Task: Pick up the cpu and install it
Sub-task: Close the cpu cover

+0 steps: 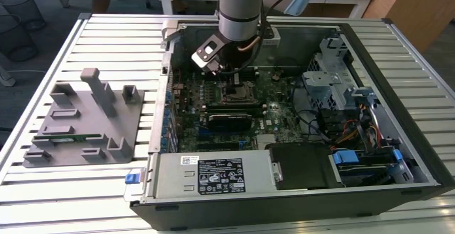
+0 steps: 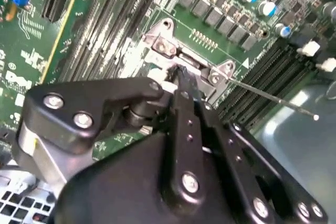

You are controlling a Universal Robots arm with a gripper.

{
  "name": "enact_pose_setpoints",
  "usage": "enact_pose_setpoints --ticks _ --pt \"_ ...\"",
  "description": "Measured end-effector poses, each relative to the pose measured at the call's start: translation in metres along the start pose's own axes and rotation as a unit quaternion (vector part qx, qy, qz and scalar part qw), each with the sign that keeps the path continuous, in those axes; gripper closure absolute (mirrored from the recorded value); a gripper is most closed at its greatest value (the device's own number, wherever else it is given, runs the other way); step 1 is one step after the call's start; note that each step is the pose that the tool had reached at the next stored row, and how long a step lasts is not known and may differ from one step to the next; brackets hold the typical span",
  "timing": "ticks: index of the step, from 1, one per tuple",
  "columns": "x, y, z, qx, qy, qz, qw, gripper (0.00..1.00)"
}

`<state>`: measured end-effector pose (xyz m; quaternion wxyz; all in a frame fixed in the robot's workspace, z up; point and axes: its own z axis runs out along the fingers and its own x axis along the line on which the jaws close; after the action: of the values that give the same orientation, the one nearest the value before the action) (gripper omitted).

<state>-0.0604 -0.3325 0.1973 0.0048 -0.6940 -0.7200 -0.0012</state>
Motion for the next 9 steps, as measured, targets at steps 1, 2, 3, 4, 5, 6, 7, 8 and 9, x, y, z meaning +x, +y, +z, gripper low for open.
enact_pose_setpoints --ticks 1,2,3,4,5,6,7,8,9 --pt "0.0004 0.0003 0.0001 -0.0002 0.0003 0.000 1.0000 0.89" --pt "0.0004 0.0003 -0.0004 -0.0004 0.0005 0.000 1.0000 0.89" --pt "0.0007 0.0005 -0.0007 -0.0008 0.0009 0.000 1.0000 0.89" --pt "0.0008 0.0005 -0.0015 -0.0011 0.0012 0.000 1.0000 0.89" --pt "0.0010 0.0006 -0.0025 -0.0012 0.0015 0.000 1.0000 0.89" --pt "0.0009 0.0005 -0.0043 -0.0008 0.0009 0.000 1.0000 0.89" --pt "0.0008 0.0004 -0.0062 -0.0006 0.0007 0.000 1.0000 0.89" --pt "0.0008 0.0004 -0.0080 -0.0007 0.0008 0.000 1.0000 0.89" --pt "0.0009 0.0004 -0.0099 -0.0007 0.0009 0.000 1.0000 0.89"
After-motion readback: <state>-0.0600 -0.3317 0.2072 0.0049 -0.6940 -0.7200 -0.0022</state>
